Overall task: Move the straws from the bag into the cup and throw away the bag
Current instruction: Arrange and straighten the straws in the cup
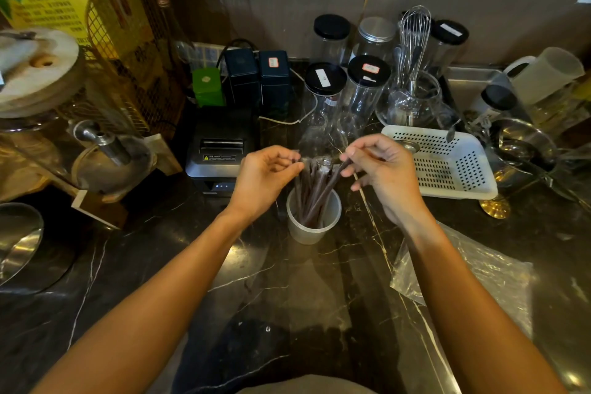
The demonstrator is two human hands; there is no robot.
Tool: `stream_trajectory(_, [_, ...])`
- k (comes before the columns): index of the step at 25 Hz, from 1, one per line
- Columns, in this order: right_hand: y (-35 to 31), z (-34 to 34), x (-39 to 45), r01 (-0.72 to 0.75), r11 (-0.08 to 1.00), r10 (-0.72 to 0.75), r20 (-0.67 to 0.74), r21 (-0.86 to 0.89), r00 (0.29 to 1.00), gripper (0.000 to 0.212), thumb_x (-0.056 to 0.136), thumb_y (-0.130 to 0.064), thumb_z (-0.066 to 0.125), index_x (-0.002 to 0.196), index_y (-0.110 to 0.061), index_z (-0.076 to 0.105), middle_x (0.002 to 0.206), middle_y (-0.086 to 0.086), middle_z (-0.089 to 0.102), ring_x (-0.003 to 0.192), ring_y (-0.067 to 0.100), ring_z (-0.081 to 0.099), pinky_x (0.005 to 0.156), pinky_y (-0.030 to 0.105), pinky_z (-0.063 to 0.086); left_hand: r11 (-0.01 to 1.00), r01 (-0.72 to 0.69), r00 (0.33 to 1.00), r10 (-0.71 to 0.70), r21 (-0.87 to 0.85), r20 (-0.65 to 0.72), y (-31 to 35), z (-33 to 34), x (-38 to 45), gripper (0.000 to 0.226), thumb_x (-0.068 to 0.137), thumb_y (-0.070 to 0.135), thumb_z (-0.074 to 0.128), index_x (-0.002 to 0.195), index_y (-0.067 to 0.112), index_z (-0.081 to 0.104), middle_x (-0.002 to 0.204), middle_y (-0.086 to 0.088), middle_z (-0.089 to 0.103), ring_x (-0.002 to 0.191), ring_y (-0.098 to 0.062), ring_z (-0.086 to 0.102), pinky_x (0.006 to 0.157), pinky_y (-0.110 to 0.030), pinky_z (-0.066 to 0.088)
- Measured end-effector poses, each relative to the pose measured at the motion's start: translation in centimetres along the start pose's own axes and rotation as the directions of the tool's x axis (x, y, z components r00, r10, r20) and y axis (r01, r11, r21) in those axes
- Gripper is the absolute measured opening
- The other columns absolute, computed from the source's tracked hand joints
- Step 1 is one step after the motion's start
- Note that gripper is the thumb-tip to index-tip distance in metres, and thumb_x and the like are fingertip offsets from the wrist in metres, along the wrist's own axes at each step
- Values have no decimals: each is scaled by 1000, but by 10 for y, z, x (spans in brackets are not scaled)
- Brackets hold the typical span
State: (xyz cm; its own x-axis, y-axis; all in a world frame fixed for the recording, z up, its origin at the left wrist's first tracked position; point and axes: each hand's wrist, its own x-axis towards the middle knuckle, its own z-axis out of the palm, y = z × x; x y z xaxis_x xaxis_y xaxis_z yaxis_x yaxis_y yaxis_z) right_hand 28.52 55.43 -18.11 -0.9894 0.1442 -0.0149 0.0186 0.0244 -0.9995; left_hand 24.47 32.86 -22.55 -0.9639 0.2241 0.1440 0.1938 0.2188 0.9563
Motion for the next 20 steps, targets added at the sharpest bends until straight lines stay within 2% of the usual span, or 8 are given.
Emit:
stream_trajectory(2, [-5,-2,1,14,999,-13,-26,35,1000,6,100,1,64,103,-3,68,94,17,75,68,16,70,49,23,57,1000,-8,1000,8,-23,7,5,0,1,22,90,3,76,102,21,73,89,4,74,83,1,71,87,-19,58])
stream_trajectory(5, [-12,-4,4,27,998,-23,-68,55,997,8,99,1,65,107,-2,67,92,13,76,66,14,70,49,23,56,999,-25,999,24,-46,-26,14,-4,3,20,91,1,75,108,10,73,87,1,74,86,3,72,93,-20,57])
stream_trajectory(8, [-20,-10,7,74,996,-70,-85,50,994,9,99,-2,67,100,-10,71,92,12,76,67,13,68,50,23,56,997,-67,994,64,-38,-85,30,-10,7,24,91,4,75,115,5,74,95,-3,76,88,-9,73,83,-21,59])
stream_trajectory(11, [-29,-22,13,114,988,-101,-132,99,986,9,100,-7,68,99,-14,73,93,9,78,67,13,68,51,23,55,987,-151,979,141,-63,-145,50,-21,13,25,93,3,72,118,1,72,100,-17,76,91,-23,73,85,-28,61])
stream_trajectory(13, [-32,-31,18,119,974,-78,-209,192,975,9,101,-10,67,107,-8,72,91,6,79,68,12,68,53,23,54,975,-199,967,178,-101,-179,60,-29,18,26,94,3,71,119,-1,70,97,-25,75,88,-23,74,85,-29,62])
stream_trajectory(16, [-25,-35,23,34,913,89,-280,407,956,32,102,-9,65,128,7,63,89,5,77,71,10,70,60,21,56,961,-178,975,144,-212,-167,65,-32,22,26,93,0,70,119,-3,69,94,-27,72,85,-17,75,77,-26,62])
stream_trajectory(18, [-17,-30,22,-63,829,248,-265,555,932,28,101,-6,64,126,6,65,88,6,77,74,10,72,64,20,58,965,-144,985,118,-221,-125,63,-28,22,27,92,-3,71,119,-5,69,90,-19,72,87,-20,74,77,-29,62])
stream_trajectory(20, [-9,-23,18,-140,753,381,-254,643,889,16,101,-3,63,115,1,69,85,8,77,74,11,72,63,19,58,962,-120,992,105,-246,-74,58,-22,20,29,90,-5,71,119,-3,69,86,-12,72,84,-21,74,77,-29,62])
